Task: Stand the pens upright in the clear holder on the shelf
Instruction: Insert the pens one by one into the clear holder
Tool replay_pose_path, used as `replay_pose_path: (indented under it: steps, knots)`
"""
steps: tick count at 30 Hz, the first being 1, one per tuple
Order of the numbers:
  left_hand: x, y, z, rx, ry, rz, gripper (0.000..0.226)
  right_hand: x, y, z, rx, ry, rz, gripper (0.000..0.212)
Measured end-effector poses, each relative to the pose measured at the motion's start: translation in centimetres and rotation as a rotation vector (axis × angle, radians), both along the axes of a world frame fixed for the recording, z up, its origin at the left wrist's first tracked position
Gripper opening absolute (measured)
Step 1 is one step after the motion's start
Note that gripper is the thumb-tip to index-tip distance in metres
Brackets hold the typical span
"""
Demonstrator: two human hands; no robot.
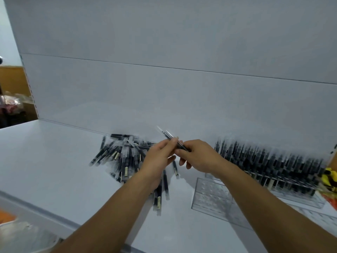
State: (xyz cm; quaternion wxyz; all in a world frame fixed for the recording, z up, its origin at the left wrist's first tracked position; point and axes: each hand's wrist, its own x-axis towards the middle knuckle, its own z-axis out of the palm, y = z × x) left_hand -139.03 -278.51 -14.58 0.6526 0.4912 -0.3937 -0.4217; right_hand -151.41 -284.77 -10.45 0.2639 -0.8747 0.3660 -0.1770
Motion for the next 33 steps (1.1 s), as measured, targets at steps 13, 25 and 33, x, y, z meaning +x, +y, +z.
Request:
replay_pose_path:
  steps: [13, 25, 33]
  knots:
    - [2.5, 2.7, 0.4, -0.082, -0.243, 0.213, 0.012, 1.9, -3.1, -1.6, -0.051, 0.314, -0.128, 0.029]
    - [1.6, 2.6, -2.3, -0.078, -0.471, 0.072, 0.004, 3.5, -3.6, -2.7, -0.123, 0.475, -0.201, 0.029]
    - [0.7, 0.7, 0.5, -0.179, -0.385, 0.071, 0.01, -2.4, -1.9, 1.1, -0.206, 0.171, -0.186, 0.009]
